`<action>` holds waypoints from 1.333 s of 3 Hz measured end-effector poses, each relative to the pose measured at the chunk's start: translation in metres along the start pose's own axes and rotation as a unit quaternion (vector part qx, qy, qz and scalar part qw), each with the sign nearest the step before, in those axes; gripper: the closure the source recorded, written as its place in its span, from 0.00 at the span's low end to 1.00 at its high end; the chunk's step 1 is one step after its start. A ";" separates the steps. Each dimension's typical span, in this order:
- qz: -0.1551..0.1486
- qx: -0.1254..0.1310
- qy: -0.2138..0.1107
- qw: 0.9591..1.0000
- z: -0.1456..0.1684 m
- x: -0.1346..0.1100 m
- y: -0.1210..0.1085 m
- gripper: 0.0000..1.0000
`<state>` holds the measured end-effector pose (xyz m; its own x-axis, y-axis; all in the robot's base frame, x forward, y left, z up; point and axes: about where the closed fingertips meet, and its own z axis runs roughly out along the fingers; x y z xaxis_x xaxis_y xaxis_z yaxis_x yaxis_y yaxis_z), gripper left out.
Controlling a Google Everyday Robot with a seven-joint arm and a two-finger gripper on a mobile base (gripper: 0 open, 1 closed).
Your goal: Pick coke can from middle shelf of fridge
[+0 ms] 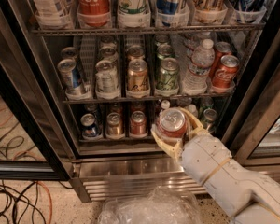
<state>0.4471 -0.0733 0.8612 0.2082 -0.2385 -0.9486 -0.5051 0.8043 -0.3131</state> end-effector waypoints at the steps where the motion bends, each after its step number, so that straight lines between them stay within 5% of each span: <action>1: -0.019 -0.055 -0.016 0.998 -0.011 -0.008 0.024 1.00; 3: -0.056 -0.130 -0.041 0.989 -0.033 -0.019 0.061 1.00; 4: -0.058 -0.132 -0.041 0.989 -0.033 -0.020 0.062 1.00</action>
Offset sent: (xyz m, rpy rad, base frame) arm -0.0767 0.0380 -0.0049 -0.1308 -0.0838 0.3216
